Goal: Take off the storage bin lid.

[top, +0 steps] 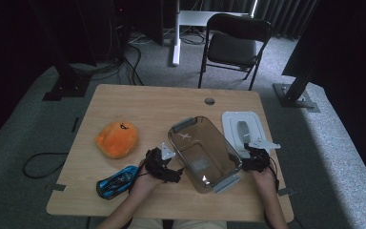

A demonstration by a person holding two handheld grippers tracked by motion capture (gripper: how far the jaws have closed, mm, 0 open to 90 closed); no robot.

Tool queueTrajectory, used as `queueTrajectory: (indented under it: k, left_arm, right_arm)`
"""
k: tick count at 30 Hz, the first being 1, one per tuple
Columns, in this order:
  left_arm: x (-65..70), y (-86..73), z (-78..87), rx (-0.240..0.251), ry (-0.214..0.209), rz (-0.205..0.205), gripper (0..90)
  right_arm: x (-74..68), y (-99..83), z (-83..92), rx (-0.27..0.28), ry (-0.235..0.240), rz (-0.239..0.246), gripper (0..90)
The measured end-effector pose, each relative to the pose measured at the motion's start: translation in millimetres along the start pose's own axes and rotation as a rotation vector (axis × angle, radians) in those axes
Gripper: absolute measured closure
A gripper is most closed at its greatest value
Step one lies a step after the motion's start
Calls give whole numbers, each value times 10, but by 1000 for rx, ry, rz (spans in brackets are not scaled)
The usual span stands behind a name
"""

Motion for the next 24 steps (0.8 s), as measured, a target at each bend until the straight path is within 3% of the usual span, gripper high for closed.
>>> queueTrajectory:
  k: [8,11,16,24]
  left_arm:
    - [-122,45,-20,-31,21,-17,40]
    - [-153,42,-28,-39,30,-20,39]
    - [-278,38,-34,-48,35,-1,39]
    - [-420,40,-53,-66,38,-6,40]
  right_arm:
    - [-194,-84,4,-23,86,9,158]
    - [-242,-101,7,-23,80,13,171]
    - [-390,-159,34,-24,131,6,172]
    - [-566,-187,45,-26,174,36,171]
Point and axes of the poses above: each handheld gripper's, and its own axes: z roughly backward along the jaws, y roughly out of its top, x roughly to its right, the point moved 7 cm from there along -z, roughly forward along the jaws, and after that the axes turned 4 degrees about -x, right-handed, at the moved point
